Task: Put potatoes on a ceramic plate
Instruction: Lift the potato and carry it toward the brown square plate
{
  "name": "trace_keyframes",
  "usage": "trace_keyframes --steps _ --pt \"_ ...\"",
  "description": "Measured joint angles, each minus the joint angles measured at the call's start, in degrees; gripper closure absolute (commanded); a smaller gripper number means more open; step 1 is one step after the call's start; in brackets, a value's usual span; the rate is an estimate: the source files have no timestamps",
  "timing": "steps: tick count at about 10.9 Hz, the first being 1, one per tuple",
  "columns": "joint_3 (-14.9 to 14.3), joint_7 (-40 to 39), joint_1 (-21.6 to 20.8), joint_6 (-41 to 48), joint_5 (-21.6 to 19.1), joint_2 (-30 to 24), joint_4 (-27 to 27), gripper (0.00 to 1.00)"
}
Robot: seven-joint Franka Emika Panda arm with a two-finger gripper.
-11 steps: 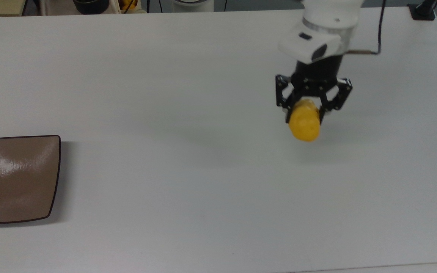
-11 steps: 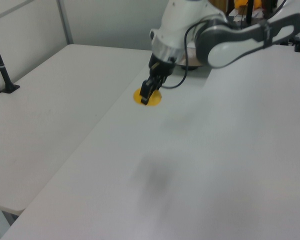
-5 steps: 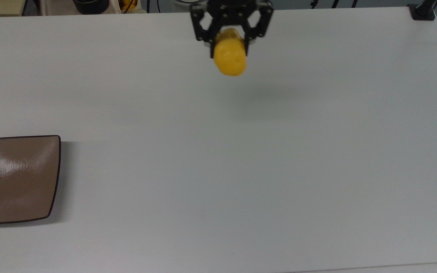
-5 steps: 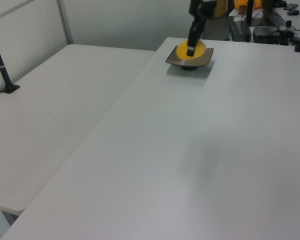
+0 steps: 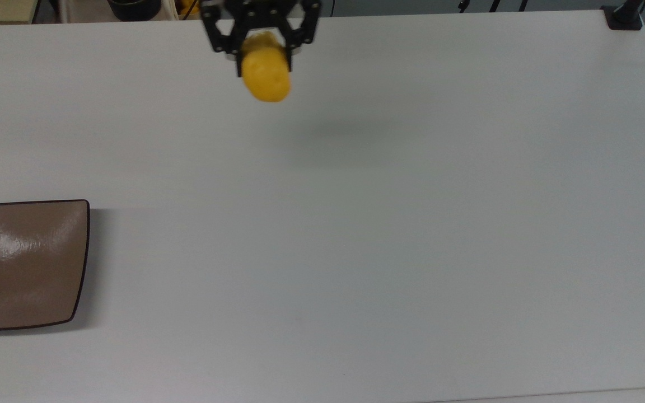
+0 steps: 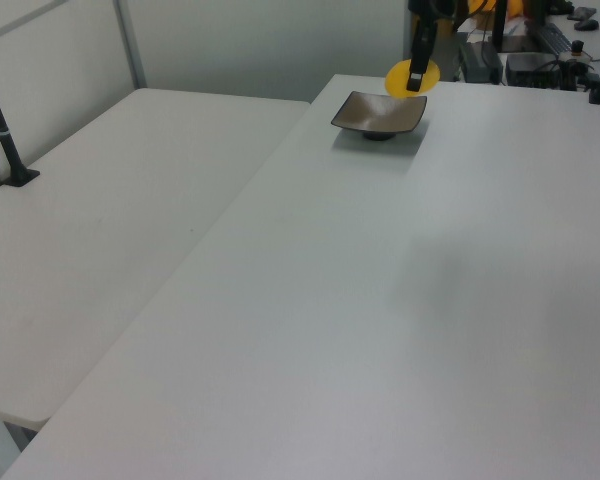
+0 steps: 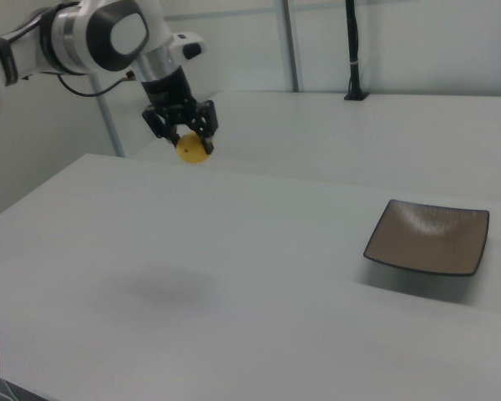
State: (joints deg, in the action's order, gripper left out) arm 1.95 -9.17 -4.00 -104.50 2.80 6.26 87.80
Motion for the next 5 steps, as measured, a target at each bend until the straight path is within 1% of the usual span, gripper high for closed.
trace_keyframes --steps 3,5 --pt "-0.67 -6.31 6.50 -1.27 -0.14 1.25 0.28 0.72" --pt "-1.72 -7.40 10.19 -9.03 -1.25 4.16 0.69 0.71"
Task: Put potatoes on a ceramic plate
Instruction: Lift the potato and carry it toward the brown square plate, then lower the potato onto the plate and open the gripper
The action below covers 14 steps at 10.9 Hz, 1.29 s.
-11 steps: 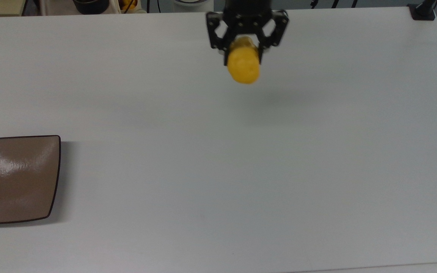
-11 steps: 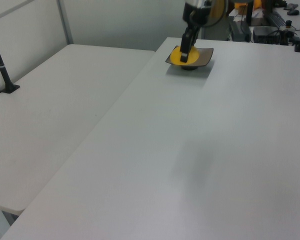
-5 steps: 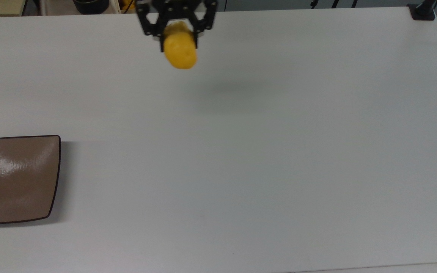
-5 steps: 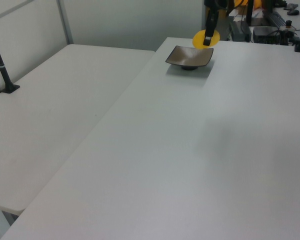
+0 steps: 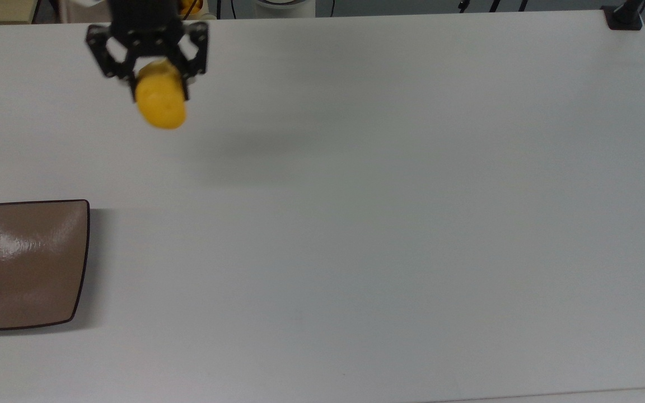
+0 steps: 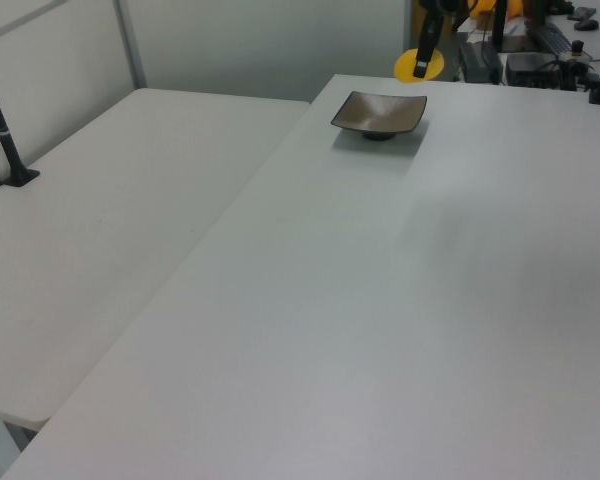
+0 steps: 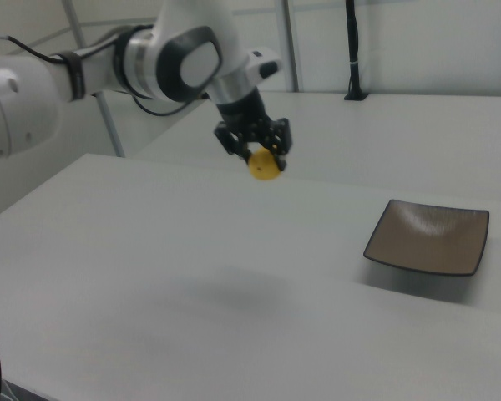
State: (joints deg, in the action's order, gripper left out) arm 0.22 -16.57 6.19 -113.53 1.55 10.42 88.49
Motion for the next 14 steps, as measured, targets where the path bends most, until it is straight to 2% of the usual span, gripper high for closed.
trace_keyframes --steps 2,5,9,13,14 --pt "-1.30 -0.26 2.54 -8.21 -0.25 4.37 0.39 0.71" --pt "-1.71 -2.25 6.01 -20.64 -1.29 11.18 0.02 0.71" --pt "-1.82 -5.88 9.74 -30.79 -3.33 18.28 -2.58 0.71" --pt "-1.81 -6.13 10.64 -42.40 -3.33 27.27 -6.10 0.67" --pt "-1.81 -6.90 10.73 -44.38 -3.33 28.90 -6.75 0.60"
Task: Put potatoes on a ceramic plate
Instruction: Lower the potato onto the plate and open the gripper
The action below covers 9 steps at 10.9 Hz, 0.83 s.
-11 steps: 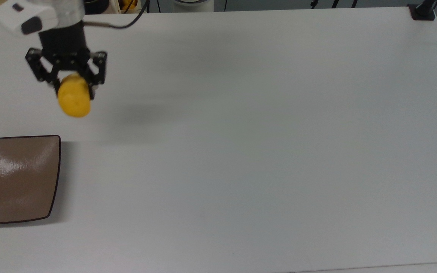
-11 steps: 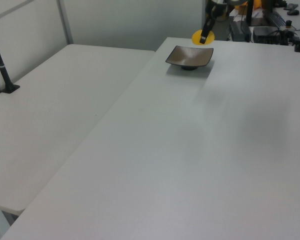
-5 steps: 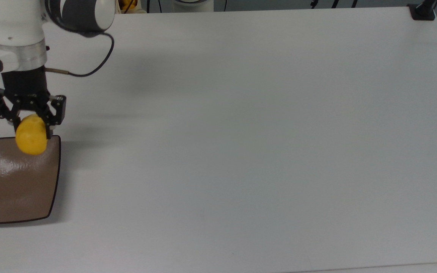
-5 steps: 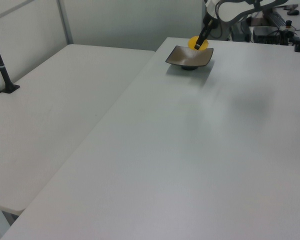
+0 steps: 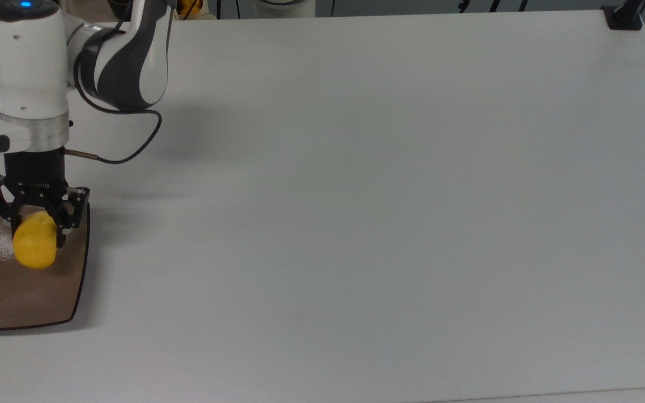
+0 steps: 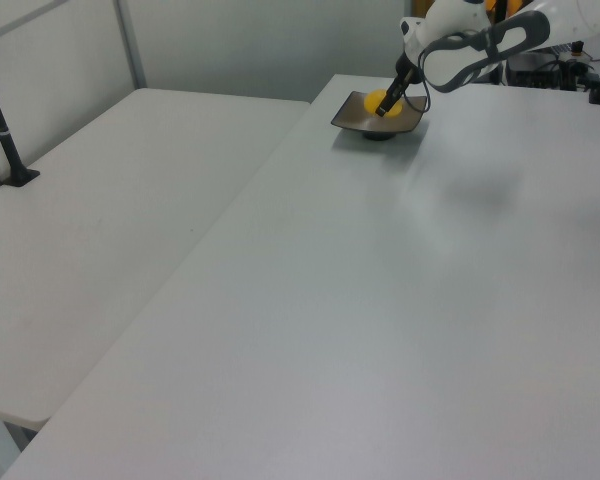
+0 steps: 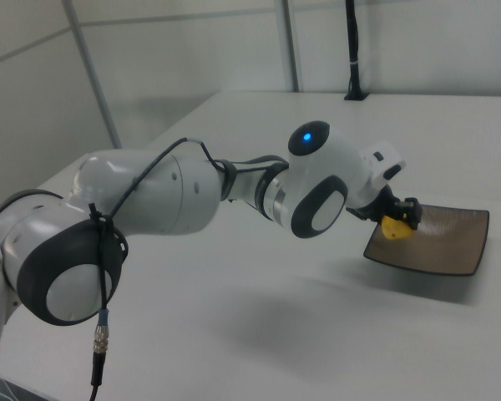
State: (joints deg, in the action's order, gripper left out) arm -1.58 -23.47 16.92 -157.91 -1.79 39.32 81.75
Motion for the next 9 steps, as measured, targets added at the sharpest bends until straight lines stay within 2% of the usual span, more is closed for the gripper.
trace_keyframes --steps 3,4,9 --pt "0.00 -1.01 0.15 -3.06 0.00 2.23 -0.63 0.08" --pt "0.00 -1.06 0.16 -4.25 0.00 2.58 -0.63 0.00" --pt "-0.10 -1.18 0.17 -6.64 0.00 2.92 -0.89 0.00"
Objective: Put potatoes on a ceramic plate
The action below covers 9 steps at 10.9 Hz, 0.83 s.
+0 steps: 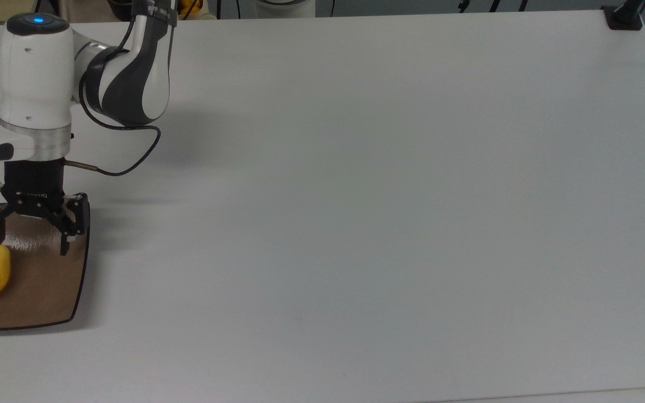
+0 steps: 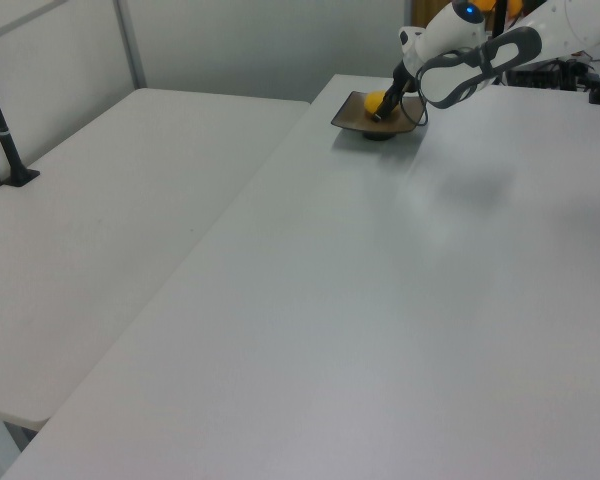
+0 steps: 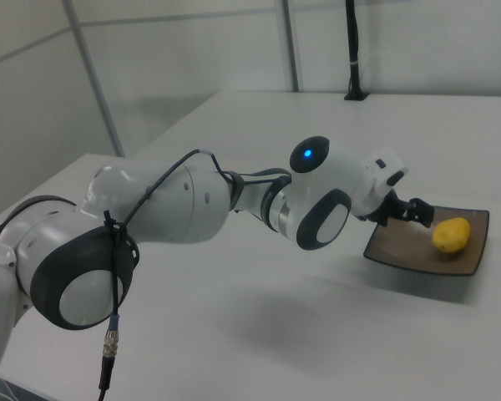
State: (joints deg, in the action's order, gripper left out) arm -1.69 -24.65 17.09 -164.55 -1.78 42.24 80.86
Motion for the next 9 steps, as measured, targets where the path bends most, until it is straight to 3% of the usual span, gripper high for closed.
trace_keyframes --steps 2,4,9 --pt "0.00 0.00 -0.05 -0.07 0.00 -2.85 0.93 0.00" --pt "0.05 0.00 -0.22 4.41 0.00 -9.65 5.02 0.00" --pt "0.28 0.19 -3.40 44.55 -0.15 -27.80 6.64 0.00"
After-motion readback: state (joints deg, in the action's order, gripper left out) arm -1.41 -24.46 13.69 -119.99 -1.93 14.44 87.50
